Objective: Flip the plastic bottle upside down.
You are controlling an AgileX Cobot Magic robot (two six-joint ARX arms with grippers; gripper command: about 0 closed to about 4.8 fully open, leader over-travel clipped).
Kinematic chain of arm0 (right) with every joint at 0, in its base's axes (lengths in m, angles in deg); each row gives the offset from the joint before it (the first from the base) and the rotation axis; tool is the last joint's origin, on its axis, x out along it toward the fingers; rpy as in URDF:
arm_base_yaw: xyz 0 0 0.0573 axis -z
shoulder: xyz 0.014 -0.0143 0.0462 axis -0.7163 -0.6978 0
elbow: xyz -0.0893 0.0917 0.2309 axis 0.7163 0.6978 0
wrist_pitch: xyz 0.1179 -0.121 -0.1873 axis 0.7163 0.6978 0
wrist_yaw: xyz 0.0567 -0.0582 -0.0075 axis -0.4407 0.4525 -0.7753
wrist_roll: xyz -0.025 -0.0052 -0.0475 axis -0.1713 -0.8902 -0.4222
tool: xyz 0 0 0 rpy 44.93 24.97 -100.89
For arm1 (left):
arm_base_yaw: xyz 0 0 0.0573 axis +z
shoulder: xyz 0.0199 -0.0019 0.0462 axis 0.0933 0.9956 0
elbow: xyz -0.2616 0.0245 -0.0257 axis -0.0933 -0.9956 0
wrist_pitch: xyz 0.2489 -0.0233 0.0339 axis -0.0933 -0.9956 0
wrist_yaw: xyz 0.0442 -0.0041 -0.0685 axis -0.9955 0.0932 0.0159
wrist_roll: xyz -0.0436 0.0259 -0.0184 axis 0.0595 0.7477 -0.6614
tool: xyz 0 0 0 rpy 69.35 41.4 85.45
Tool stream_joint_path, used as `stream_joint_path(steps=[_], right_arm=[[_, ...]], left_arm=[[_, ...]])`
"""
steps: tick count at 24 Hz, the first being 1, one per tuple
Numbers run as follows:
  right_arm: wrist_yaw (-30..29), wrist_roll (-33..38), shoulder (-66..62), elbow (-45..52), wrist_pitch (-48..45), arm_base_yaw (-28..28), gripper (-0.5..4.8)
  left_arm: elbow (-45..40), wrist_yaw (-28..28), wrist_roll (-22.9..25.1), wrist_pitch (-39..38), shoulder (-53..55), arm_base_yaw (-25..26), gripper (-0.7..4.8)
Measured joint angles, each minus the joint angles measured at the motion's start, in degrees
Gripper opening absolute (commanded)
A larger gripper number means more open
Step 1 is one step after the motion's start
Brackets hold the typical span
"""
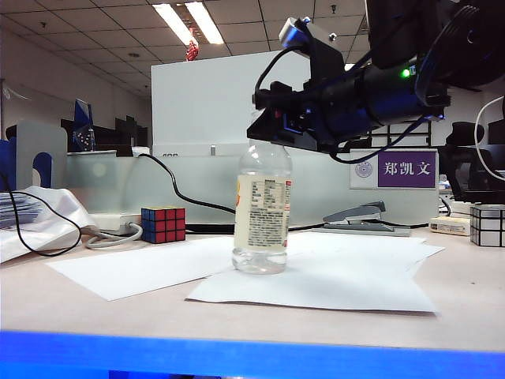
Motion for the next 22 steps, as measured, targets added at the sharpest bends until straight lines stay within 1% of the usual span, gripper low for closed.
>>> stream_joint_path(steps=[1,2,7,8,9,10,11,12,13,14,15,16,17,18,19,20,21,22], right_arm=[[0.0,2.2,0.0,0.0,-0.4,0.0,0.08],[0.0,5.0,-0.2,0.0,-1.8,0.0,-0.06],[0.0,20.2,-0.3,0.0,-16.1,0.0,-0.06],[0.0,27.4,-0.3,0.0,-19.6,0.0,-0.06],[0.0,30.9,-0.3,0.0,-21.0,0.0,-0.06],[0.0,39.0,-0.3,0.0,-24.0,0.0,-0.06],[0.0,43.6,-0.2,0.0,-25.6,0.0,-0.06],[0.0,50.9,-0.2,0.0,-27.6,0.0,-0.06],[0.2,54.1,-0.2,0.0,-28.3,0.0,-0.06],[0.9,60.9,-0.2,0.0,-29.5,0.0,-0.06],[1.0,64.5,-0.2,-0.3,-29.6,0.0,-0.06],[1.0,70.8,-0.2,-1.1,-29.6,0.0,-0.06],[0.9,73.4,-0.2,-1.6,-29.5,0.0,-0.06],[-1.0,79.1,-0.2,-3.4,-29.5,-0.1,-0.06],[-1.9,81.0,-0.2,-4.4,-29.5,-0.4,-0.06],[-3.7,83.9,-0.2,-6.9,-29.6,-1.4,-0.06],[-4.5,84.7,-0.2,-7.9,-29.7,-1.9,-0.06],[-6.2,86.8,-0.2,-10.2,-30.1,-3.1,-0.06]], left_arm=[[0.0,0.0,0.0,0.0,0.0,0.0,-0.04],[0.0,0.0,0.0,0.0,0.0,0.0,-0.04],[0.0,0.0,0.0,0.3,0.0,0.0,-0.05],[0.0,0.0,0.0,1.3,0.0,0.0,-0.05],[0.0,0.1,0.0,2.1,0.0,0.0,-0.05],[0.0,1.6,-0.6,5.3,0.0,0.0,-0.05],[0.0,2.4,-1.2,7.0,0.0,0.0,-0.05],[0.0,3.6,-3.0,11.8,0.0,0.0,-0.05],[0.0,3.9,-4.0,14.8,0.0,0.0,-0.05],[0.0,4.0,-5.1,19.8,0.0,0.0,-0.05],[0.0,4.0,-5.4,22.1,0.0,0.0,-0.05],[0.0,4.0,-6.7,28.0,0.0,0.0,-0.05],[0.0,3.9,-7.1,30.3,0.0,0.0,-0.05],[0.0,3.9,-7.9,35.8,0.0,0.0,-0.05],[0.0,3.8,-8.0,38.1,0.0,0.0,-0.05],[0.0,2.2,-8.0,43.9,0.0,0.0,-0.04],[0.0,0.9,-7.9,46.1,0.0,0.0,-0.01],[0.0,-2.8,-7.1,50.1,0.0,0.0,0.06]])
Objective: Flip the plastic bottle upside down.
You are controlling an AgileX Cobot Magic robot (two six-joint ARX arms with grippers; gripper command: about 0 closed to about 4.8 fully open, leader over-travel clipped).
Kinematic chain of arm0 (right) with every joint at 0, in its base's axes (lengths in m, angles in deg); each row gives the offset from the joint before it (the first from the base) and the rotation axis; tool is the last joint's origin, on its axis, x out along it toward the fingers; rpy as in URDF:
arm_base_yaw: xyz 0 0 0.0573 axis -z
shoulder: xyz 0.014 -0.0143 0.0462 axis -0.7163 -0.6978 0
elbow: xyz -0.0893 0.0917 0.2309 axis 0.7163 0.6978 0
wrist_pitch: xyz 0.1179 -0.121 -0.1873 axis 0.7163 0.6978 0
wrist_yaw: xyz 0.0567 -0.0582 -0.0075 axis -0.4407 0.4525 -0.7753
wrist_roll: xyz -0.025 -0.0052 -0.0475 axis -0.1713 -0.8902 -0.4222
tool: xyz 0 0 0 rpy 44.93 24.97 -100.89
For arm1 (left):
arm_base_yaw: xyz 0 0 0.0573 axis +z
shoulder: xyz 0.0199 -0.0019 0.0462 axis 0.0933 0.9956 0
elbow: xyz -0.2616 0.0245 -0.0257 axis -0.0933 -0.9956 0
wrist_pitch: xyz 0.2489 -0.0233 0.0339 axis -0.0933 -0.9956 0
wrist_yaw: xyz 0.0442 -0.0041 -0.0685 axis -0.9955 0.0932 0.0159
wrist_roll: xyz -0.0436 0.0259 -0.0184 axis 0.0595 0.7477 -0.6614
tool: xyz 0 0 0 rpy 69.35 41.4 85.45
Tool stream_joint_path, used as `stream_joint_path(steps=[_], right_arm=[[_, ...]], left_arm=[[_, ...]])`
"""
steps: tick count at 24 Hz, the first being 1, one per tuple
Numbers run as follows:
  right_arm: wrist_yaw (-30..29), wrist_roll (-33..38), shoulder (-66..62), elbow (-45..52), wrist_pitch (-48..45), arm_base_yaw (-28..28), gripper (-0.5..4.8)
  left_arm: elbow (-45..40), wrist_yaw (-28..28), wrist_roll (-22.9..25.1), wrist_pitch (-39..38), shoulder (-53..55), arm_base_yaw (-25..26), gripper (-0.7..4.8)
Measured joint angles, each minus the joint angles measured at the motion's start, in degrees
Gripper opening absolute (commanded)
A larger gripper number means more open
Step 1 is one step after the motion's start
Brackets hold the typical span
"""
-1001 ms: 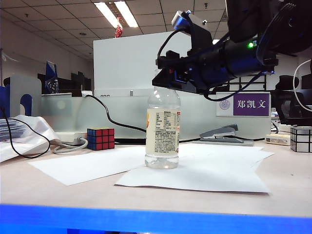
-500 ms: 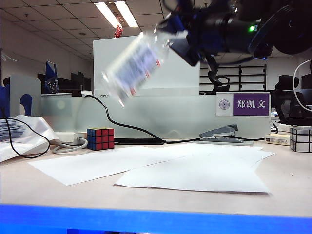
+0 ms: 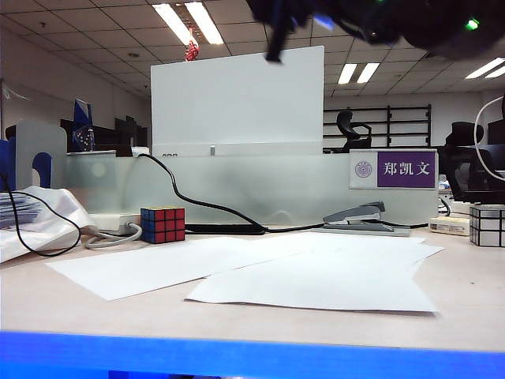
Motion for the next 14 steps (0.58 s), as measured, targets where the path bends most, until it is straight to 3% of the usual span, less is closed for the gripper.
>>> stream_joint_path(steps=[1,4,8,10,12,14], right_arm=[[-0.3,1.3,0.0,-1.0,0.1,-0.8,-0.06],[-0.3,14.2,-0.1,-7.1,0.2,-5.9,-0.06],[-0.5,16.5,0.1,-15.9,-0.5,-12.4,-0.06],[-0.5,16.5,0.2,-17.5,-0.6,-14.1,-0.06],[-1.1,16.9,0.2,-17.7,-0.5,-14.8,-0.06],[-1.1,18.4,0.2,-17.7,-0.5,-15.3,-0.06]], left_arm=[[0.0,-2.2,1.1,1.6,0.0,0.0,0.32],[0.8,-6.8,6.6,4.2,0.0,0.0,0.32],[7.0,-10.0,13.1,4.0,0.0,0.0,0.38],[11.5,-10.5,15.0,2.3,0.6,0.0,0.99],[18.4,-8.5,18.0,-0.3,4.8,0.0,1.14],[24.9,-4.3,19.8,-1.2,9.9,0.0,2.38]])
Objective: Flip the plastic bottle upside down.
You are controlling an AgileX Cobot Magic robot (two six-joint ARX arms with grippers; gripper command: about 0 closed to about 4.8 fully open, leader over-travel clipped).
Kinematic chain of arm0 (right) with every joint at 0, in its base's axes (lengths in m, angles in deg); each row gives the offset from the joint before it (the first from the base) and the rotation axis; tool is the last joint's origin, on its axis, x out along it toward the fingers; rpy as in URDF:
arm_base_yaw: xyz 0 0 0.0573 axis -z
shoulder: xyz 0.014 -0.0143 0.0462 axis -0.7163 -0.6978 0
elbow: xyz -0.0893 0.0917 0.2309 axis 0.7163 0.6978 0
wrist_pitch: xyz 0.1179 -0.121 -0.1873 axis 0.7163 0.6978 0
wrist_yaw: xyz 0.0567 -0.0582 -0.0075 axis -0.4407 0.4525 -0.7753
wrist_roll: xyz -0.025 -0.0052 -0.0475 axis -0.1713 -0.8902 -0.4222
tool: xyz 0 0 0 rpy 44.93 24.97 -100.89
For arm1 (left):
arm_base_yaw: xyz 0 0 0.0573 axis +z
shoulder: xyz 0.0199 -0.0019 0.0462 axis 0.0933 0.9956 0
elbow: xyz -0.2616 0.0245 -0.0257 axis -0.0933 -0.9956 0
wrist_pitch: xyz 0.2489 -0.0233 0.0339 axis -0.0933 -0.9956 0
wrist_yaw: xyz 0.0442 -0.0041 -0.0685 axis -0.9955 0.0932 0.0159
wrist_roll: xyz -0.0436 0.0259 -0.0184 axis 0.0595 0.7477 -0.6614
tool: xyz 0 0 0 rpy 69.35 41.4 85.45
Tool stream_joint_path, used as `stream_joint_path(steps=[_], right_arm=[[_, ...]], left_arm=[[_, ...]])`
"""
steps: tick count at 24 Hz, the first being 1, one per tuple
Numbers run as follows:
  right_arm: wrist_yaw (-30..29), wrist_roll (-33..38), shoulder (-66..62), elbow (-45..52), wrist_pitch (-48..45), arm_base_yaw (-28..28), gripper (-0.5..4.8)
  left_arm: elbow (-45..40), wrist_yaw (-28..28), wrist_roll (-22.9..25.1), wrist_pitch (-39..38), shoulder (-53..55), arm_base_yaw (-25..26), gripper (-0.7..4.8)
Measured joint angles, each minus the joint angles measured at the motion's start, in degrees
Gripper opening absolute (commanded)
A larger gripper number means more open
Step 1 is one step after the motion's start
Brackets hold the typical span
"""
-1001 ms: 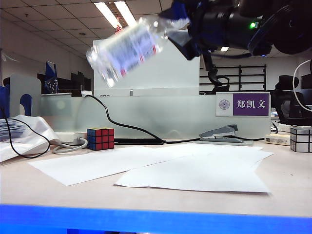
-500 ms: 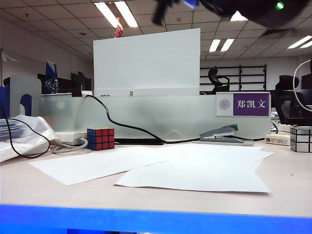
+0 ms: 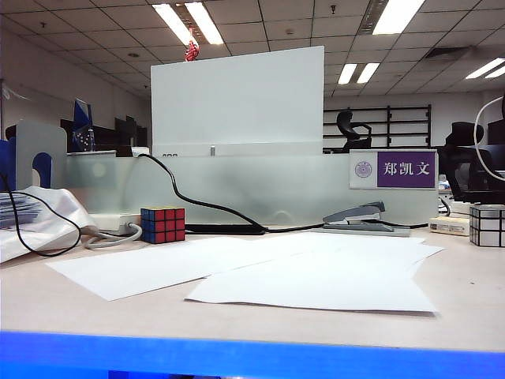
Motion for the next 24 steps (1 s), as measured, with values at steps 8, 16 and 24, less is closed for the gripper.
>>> stream_joint_path(steps=[8,16,24], right_arm=[[0.7,0.5,5.7,0.0,0.2,-6.6,-0.06],[2.8,0.3,7.7,-0.1,4.8,-15.3,-0.06],[4.9,0.2,7.6,-0.5,12.6,-18.1,-0.06]], left_arm=[[14.0,9.1,8.5,-7.8,9.3,0.0,4.79],[17.5,10.8,8.7,3.3,9.3,-1.1,4.79],[22.0,19.8,20.2,2.9,9.2,-1.1,4.79]])
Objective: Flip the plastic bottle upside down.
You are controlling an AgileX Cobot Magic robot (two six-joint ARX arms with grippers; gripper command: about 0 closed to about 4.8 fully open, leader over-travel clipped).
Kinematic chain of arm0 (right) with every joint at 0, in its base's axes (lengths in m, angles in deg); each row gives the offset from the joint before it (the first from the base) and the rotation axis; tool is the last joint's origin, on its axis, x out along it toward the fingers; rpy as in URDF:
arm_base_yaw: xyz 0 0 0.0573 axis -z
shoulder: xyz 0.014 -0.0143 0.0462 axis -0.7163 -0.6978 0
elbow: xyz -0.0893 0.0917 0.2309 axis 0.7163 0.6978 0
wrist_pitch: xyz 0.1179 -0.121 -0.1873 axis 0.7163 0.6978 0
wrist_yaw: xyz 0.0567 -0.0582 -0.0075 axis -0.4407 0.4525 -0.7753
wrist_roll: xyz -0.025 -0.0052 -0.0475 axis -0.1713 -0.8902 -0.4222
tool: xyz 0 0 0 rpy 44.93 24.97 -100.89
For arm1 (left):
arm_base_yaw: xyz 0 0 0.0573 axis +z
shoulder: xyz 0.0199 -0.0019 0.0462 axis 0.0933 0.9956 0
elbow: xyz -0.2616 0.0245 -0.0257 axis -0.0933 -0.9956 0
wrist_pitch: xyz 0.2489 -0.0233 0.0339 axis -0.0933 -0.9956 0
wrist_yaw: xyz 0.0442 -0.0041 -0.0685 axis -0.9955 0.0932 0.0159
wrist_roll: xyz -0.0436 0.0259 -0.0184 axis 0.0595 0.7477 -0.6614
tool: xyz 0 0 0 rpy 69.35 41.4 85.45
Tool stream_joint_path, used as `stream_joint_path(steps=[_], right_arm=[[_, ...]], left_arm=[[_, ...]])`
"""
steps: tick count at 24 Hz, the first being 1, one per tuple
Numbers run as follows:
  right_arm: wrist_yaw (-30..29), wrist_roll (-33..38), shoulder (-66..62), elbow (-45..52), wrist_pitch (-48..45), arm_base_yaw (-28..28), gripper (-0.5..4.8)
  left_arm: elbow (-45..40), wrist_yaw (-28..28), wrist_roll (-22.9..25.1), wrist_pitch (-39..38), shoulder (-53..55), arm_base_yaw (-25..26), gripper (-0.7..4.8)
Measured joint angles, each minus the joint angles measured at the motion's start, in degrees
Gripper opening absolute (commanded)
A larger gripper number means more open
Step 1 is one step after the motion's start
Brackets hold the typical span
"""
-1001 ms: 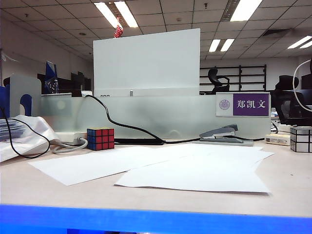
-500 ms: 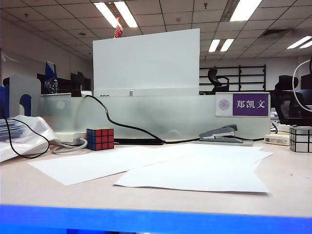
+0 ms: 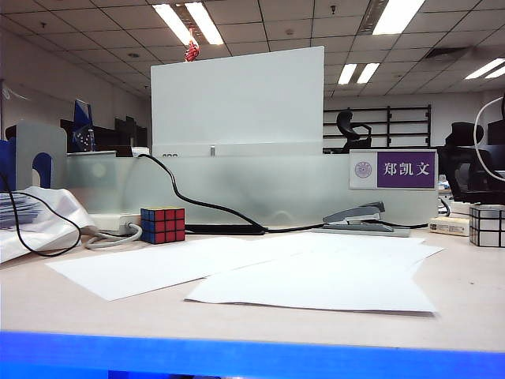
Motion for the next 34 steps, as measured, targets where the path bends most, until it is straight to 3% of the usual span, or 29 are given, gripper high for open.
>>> stream_joint_path(steps=[5,9,19,30,31,34], right_arm=[[0.5,-0.1,0.0,-0.1,1.0,-1.0,-0.06],[0.5,-0.1,0.0,-0.2,3.8,-2.3,-0.06],[1.0,-1.0,-0.1,-0.2,7.0,-2.1,-0.06],[0.8,-1.4,-0.3,-0.2,9.0,-2.4,-0.06],[0.8,-1.4,-0.4,-0.2,9.3,-2.5,-0.06],[0.9,-1.3,-0.7,-0.2,9.8,-2.8,-0.06]], left_arm=[[0.0,-0.1,12.4,-4.1,1.1,0.0,4.79],[0.0,-0.4,16.0,-4.3,4.2,0.0,4.79],[0.5,-1.7,16.2,2.8,5.8,0.0,4.79],[0.9,-1.9,16.1,3.1,6.4,0.0,4.79],[0.9,-1.9,16.1,3.2,6.5,0.0,4.74],[0.9,-1.5,16.1,3.3,6.9,0.0,3.83]])
